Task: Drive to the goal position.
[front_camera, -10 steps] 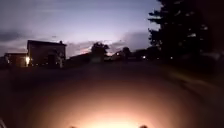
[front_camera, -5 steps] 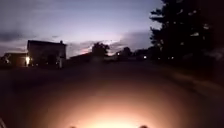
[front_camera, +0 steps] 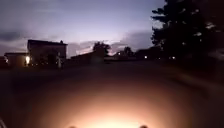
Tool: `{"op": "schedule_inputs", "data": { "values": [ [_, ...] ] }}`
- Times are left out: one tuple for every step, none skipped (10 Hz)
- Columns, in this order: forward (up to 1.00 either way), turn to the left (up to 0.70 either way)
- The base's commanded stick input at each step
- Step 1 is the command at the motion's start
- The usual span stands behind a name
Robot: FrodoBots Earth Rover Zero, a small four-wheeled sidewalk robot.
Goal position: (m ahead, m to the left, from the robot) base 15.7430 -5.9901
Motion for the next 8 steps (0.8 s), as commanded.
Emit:
{"op": "schedule_inputs", "data": {
  "values": [
    [0.70,0.00],
    [0.70,0.00],
    [0.70,0.00],
    [0.70,0.00],
    [0.70,0.00],
    [0.70,0.00],
    [0.70,0.00],
    [0.70,0.00]
  ]
}}
